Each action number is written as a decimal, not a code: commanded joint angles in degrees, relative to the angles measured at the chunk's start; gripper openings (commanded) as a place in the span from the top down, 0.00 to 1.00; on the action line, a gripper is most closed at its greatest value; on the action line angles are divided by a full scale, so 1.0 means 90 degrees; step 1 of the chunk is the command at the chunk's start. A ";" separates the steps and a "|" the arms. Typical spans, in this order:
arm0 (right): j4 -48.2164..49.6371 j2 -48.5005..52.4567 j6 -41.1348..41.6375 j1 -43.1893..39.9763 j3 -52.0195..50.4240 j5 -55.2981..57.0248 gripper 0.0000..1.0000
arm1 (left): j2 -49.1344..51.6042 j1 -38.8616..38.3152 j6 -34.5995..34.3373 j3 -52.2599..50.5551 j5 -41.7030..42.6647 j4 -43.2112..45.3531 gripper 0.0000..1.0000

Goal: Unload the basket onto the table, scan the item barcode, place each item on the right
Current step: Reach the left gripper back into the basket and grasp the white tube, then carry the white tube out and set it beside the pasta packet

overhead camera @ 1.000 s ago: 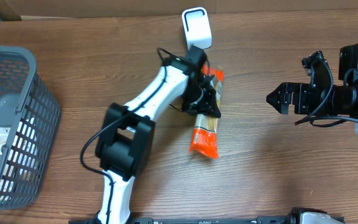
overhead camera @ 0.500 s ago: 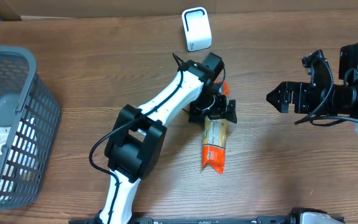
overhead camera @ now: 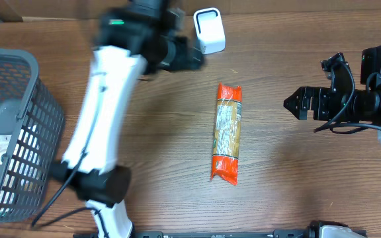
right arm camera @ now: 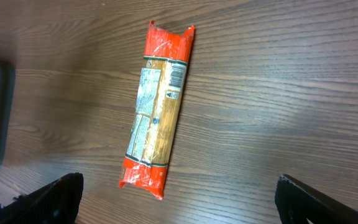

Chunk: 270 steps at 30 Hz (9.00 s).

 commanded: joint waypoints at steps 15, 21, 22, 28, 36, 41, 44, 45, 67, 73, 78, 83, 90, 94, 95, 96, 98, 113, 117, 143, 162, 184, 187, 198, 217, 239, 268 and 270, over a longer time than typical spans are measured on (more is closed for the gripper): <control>0.0015 -0.0046 -0.0044 0.0036 0.0138 0.0015 0.00 | -0.0913 0.5948 -0.0478 0.0359 -0.1158 -0.0988 0.00; 0.0024 -0.0044 -0.0044 0.0036 0.0138 0.0015 0.00 | -0.0913 0.6666 -0.0469 -0.0500 -0.1389 -0.0942 0.00; 0.0024 -0.0044 -0.0044 0.0036 0.0138 0.0015 0.00 | -0.0913 0.6720 -0.0471 -0.0670 -0.1489 -0.0920 0.00; 0.0022 -0.0044 -0.0044 0.0036 0.0138 0.0015 0.00 | -0.0916 0.6919 -0.0352 -0.1829 -0.1564 -0.0304 0.00; 0.0019 -0.0044 -0.0044 0.0036 0.0138 0.0015 0.00 | -0.0916 0.6934 -0.0085 -0.3376 -0.2341 0.0746 0.06; 0.0019 -0.0044 -0.0044 0.0036 0.0138 0.0015 0.00 | -0.0916 0.6931 -0.0206 -0.4432 -0.2679 0.1314 0.11; 0.0015 -0.0044 -0.0044 0.0036 0.0138 0.0015 0.00 | -0.0916 0.6929 -0.0202 -0.4974 -0.2679 0.1617 0.12; 0.0015 -0.0044 -0.0044 0.0036 0.0138 0.0015 0.00 | -0.0913 0.6921 -0.0202 -0.5146 -0.2667 0.1700 0.11; -0.0024 -0.0044 -0.0044 0.0036 0.0138 0.0017 0.00 | -0.0913 0.6917 0.1338 -0.6849 -0.2654 0.3466 0.05; -0.0024 -0.0044 -0.0044 0.0036 0.0138 0.0017 0.00 | -0.0903 0.6917 0.1462 -0.7123 -0.2606 0.3898 0.18; -0.0015 -0.0044 -0.0044 0.0036 0.0138 0.0017 0.00 | -0.0903 0.6917 0.1462 -0.7133 -0.2441 0.4063 0.31; -0.0002 -0.0044 -0.0044 0.0036 0.0138 0.0017 0.00 | -0.0903 0.6917 0.1462 -0.7152 -0.2074 0.4180 0.39; -0.0002 -0.0044 -0.0044 0.0036 0.0138 0.0017 0.00 | -0.0903 0.6917 0.1462 -0.7575 -0.2079 0.4517 0.22; -0.0002 -0.0044 -0.0044 0.0036 0.0138 0.0017 0.00 | -0.0903 0.6919 0.1464 -0.7779 -0.2106 0.4677 0.23; -0.0002 -0.0044 -0.0044 0.0036 0.0138 0.0017 0.00 | -0.0903 0.6919 0.1462 -0.7805 -0.2103 0.4702 0.25; -0.0002 -0.0044 -0.0044 0.0036 0.0138 0.0017 0.00 | -0.0903 0.6919 0.1462 -0.7810 -0.2106 0.4707 0.27; -0.0002 -0.0044 -0.0044 0.0036 0.0138 0.0017 0.00 | -0.0903 0.6919 0.1462 -0.7810 -0.2103 0.4745 0.34; -0.0005 -0.0044 -0.0041 0.0036 0.0138 0.0015 0.00 | -0.0903 0.6919 0.1345 -0.7847 -0.2079 0.4911 0.74; -0.0002 -0.0044 -0.0041 0.0036 0.0138 0.0015 0.00 | -0.0903 0.6919 0.1338 -0.8046 -0.2108 0.4986 0.50; 0.0032 -0.0044 -0.0044 0.0036 0.0138 0.0015 0.00 | -0.0906 0.6917 0.1525 -0.6800 -0.1549 0.4517 0.96; 0.0046 -0.0044 -0.0041 0.0036 0.0138 0.0015 0.00 | -0.1013 0.6917 0.1875 -0.3211 0.0452 0.2793 0.96; 0.0044 -0.0044 -0.0041 0.0036 0.0138 0.0015 0.00 | -0.2429 0.6759 0.1200 -0.1528 0.1588 0.2567 0.96; 0.0044 -0.0044 -0.0041 0.0036 0.0138 0.0015 0.00 | -0.2805 0.6329 0.0763 -0.1523 0.1778 0.2412 0.96; 0.0039 -0.0044 -0.0041 0.0036 0.0138 0.0015 0.00 | -0.2970 0.2710 0.0714 -0.1715 0.0498 0.1379 0.96; 0.0015 -0.0044 -0.0041 0.0036 0.0138 0.0015 0.00 | 0.0355 -0.0350 -0.0624 -0.1795 -0.0797 0.0918 0.96; 0.0022 -0.0044 -0.0044 0.0036 0.0138 0.0015 0.00 | 0.1885 -0.1506 -0.1447 -0.3019 -0.1202 0.1528 0.96; 0.0022 -0.0044 0.0029 0.0036 0.0138 0.0389 0.00 | 0.1010 -0.1858 -0.1428 -0.3660 -0.0690 0.2203 0.24; 0.0024 -0.0044 0.0029 0.0036 0.0138 0.0391 0.00 | 0.0578 -0.1855 -0.1421 -0.3660 -0.0984 0.2120 0.22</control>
